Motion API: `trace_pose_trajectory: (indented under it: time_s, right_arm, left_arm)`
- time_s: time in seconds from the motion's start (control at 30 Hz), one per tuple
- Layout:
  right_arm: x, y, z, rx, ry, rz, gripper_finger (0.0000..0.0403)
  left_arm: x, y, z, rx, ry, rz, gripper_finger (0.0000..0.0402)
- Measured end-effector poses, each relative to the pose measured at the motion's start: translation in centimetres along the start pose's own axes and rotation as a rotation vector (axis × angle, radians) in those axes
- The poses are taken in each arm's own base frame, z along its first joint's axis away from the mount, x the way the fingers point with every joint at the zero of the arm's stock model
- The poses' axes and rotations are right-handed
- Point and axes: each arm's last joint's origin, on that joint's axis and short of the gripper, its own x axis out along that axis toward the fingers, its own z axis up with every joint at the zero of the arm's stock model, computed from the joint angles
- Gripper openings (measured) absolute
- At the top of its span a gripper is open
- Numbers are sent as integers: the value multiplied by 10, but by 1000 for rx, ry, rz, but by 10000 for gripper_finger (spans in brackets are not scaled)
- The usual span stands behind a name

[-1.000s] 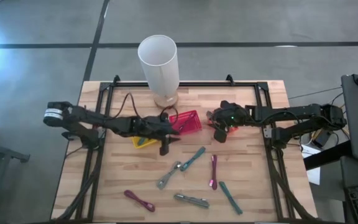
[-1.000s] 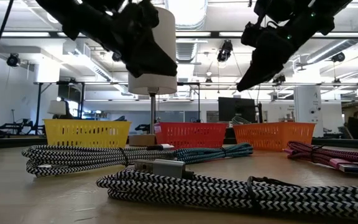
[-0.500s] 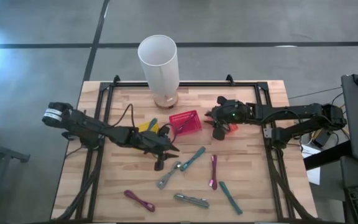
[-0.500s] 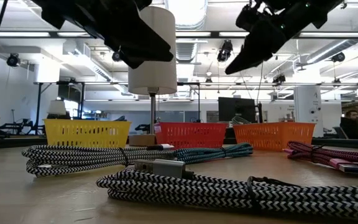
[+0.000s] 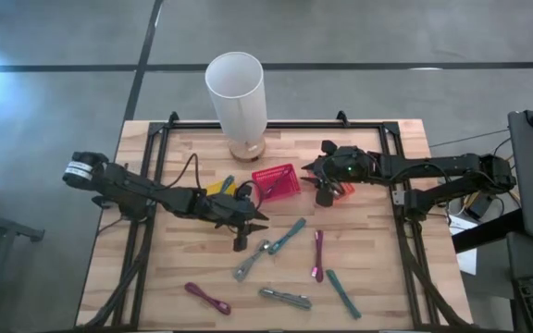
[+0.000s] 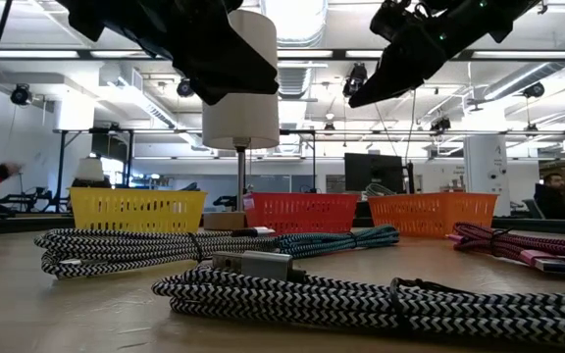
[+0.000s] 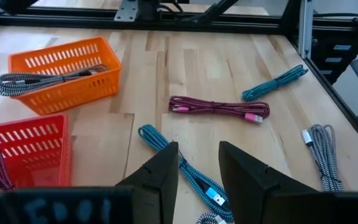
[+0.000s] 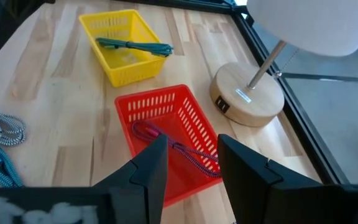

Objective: Pick & Place USB Port
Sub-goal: Put the top blue charger cable into the yellow bin

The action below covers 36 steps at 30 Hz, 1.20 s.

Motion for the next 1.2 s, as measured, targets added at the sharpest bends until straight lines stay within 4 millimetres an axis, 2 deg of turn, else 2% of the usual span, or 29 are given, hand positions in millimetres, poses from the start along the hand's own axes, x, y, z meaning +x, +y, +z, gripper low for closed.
trace_pose_trajectory:
  time_s: [0.2, 0.37, 0.77, 1.0, 1.2]
  right_arm:
    - [0, 0, 0, -1, 0, 0, 135]
    - [0, 0, 0, 0, 0, 0, 135]
    - [0, 0, 0, 9, 0, 5, 134]
    - [0, 0, 0, 10, 1, 5, 134]
    - [0, 0, -1, 3, 5, 5, 134]
  left_arm:
    - [2, 0, -1, -8, 1, -5, 120]
    - [15, -1, -4, -10, 1, -9, 120]
    - [75, -4, 5, 2, 62, 2, 120]
    - [117, -4, -6, 4, 208, -36, 120]
    - [139, -1, -17, 13, 292, 41, 120]
